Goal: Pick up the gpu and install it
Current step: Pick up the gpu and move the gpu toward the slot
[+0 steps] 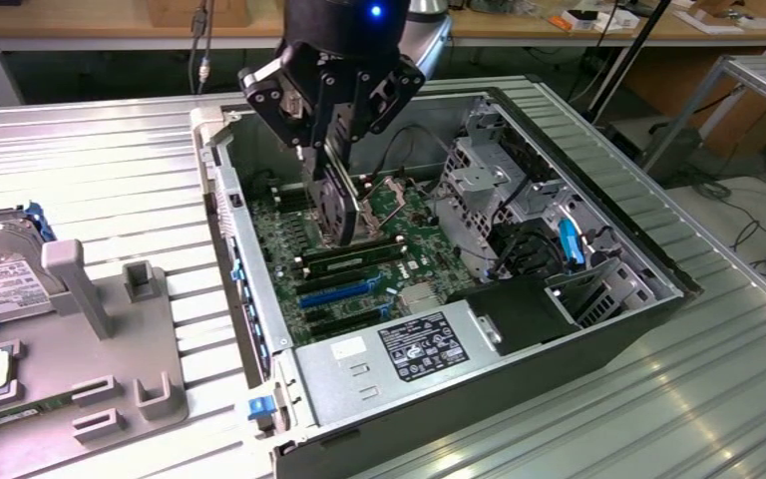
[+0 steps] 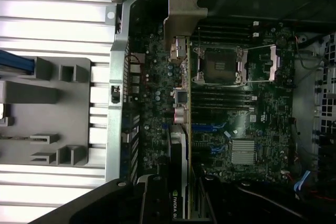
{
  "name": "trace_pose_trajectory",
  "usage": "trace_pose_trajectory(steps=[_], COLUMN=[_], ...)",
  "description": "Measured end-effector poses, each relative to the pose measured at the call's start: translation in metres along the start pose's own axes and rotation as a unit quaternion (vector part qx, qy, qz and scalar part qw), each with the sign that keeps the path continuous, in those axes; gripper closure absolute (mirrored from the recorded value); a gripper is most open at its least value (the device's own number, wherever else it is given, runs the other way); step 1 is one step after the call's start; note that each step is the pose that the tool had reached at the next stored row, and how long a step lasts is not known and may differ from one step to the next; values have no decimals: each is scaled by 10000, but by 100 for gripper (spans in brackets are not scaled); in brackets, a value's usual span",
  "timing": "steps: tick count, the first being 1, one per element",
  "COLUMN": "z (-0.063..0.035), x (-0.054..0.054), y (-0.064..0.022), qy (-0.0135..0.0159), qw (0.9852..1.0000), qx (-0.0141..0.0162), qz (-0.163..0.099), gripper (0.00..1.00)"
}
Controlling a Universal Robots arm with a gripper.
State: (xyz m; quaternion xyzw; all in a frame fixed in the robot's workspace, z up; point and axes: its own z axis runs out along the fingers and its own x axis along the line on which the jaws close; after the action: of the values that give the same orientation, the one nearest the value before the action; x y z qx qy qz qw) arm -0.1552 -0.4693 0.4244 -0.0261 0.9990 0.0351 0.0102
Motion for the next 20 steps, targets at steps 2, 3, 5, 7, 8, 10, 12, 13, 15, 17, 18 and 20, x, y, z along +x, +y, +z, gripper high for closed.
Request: trace_pose_trajectory(steps=[2, 3, 5, 7, 8, 10, 12, 13, 15, 17, 18, 20], z=[0, 1, 1, 2, 2, 2, 3, 3, 4, 4, 4, 5], x=[-24, -35, -63, -87, -101, -126, -156, -171, -200, -226, -239, -265], y=[-1, -2, -3, -5, -6, -7, -8, -9, -11, -12, -13, -14], qy=[0, 0, 0, 0, 0, 0, 0, 0, 0, 0, 0, 0], qw=[10000, 10000, 10000, 10000, 10000, 10000, 10000, 10000, 10000, 10000, 10000, 10000], qx=[0, 0, 0, 0, 0, 0, 0, 0, 0, 0, 0, 0], qz=[0, 0, 0, 1, 0, 0, 0, 0, 0, 0, 0, 0], gripper=[73, 73, 73, 73, 73, 73, 73, 73, 73, 73, 73, 73])
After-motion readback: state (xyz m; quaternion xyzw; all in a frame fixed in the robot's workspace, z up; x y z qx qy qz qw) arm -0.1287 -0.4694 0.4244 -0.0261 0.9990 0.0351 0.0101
